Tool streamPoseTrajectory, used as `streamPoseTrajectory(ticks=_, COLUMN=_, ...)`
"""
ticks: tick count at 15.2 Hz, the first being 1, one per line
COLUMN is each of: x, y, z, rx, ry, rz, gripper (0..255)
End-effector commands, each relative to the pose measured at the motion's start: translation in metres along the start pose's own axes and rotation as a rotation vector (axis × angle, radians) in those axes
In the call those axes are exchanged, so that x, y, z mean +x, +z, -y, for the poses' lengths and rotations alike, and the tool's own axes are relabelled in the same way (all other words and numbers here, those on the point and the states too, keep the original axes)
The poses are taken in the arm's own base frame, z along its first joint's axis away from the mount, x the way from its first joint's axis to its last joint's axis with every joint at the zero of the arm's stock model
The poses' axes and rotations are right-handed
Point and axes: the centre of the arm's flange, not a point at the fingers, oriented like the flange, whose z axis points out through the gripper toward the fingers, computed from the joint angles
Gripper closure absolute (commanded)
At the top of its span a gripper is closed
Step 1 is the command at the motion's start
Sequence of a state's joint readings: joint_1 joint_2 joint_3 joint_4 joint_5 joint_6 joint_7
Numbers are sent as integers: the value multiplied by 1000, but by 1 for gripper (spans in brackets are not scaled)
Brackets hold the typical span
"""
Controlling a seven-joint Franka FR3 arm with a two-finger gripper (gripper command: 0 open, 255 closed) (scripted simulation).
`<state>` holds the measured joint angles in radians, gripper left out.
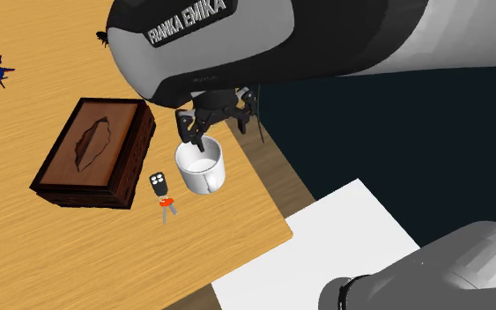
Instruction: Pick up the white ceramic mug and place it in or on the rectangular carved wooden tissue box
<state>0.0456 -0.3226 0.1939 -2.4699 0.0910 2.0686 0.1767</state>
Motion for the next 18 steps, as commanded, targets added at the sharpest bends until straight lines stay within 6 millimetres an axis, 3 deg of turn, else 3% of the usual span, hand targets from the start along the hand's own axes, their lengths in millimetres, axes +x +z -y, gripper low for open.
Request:
streamPoseTrajectory(ticks=1, x=15, y=18, z=7, rx=3, ry=5, rz=0, gripper=0)
streamPoseTrajectory(ticks=9, x=15, y=58, z=8, rx=3, ry=5, rz=0, gripper=0)
streamPoseTrajectory(ticks=16, x=15, y=58, z=8, rx=3, ry=5, rz=0, gripper=0)
streamPoseTrajectory(ticks=17, x=15, y=58, z=8, rx=3, ry=5, rz=0, gripper=255)
streamPoseTrajectory(ticks=18, x=15, y=58, z=8, rx=3, ry=5, rz=0, gripper=255)
